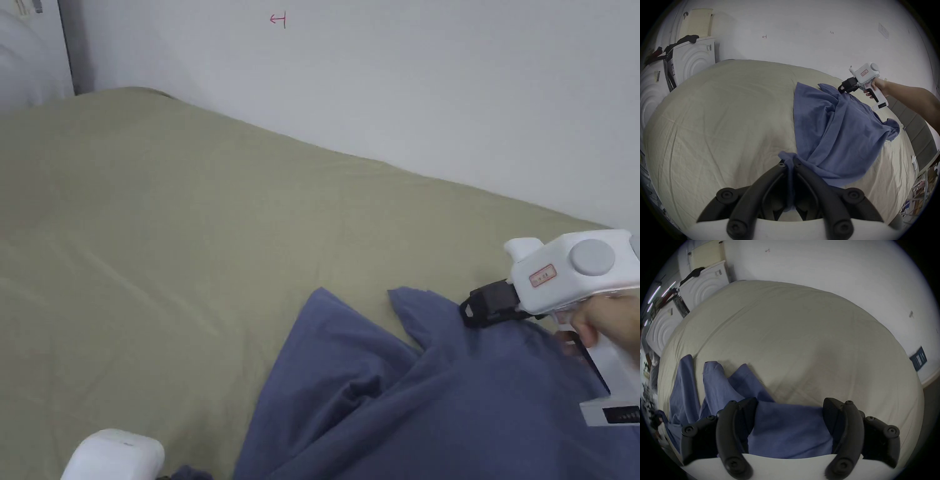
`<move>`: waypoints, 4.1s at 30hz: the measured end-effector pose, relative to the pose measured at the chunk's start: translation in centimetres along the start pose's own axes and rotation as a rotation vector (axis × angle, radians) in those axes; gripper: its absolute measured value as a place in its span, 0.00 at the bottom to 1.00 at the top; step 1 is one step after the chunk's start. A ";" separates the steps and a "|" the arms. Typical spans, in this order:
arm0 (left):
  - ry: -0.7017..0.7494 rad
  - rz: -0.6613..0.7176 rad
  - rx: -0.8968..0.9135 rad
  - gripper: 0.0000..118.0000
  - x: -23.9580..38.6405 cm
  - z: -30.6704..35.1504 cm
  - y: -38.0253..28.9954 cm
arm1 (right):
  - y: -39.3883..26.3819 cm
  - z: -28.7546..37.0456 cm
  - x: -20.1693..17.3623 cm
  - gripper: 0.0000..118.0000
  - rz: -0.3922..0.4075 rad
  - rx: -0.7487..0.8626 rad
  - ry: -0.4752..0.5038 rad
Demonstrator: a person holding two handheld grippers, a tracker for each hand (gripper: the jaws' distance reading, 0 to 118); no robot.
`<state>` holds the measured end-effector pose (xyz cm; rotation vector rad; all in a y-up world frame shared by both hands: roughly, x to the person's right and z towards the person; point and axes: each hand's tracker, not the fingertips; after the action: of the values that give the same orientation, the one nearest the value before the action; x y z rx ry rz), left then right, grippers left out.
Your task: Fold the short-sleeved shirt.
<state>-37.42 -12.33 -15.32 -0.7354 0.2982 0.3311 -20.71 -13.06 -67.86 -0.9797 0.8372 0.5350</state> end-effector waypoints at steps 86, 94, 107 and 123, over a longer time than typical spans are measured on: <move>-0.006 -0.263 0.280 0.00 6.8 5.5 34.3 | -8.6 44.3 -2.9 0.00 -0.353 0.652 -0.511; -0.065 -0.261 0.178 0.00 4.5 5.7 24.0 | -17.2 40.8 -6.8 0.00 -0.375 0.557 -0.463; -0.106 -0.277 0.047 0.00 -0.5 7.7 10.0 | -30.7 39.4 -12.1 0.00 -0.487 0.519 -0.413; -0.114 -0.373 -0.018 0.00 -2.2 12.1 0.0 | -40.1 35.6 -16.4 0.00 -0.538 0.422 -0.433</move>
<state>-37.65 -4.30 -5.97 -0.7704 0.0467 0.0220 11.99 -1.11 -23.88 -0.6243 0.2556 0.0850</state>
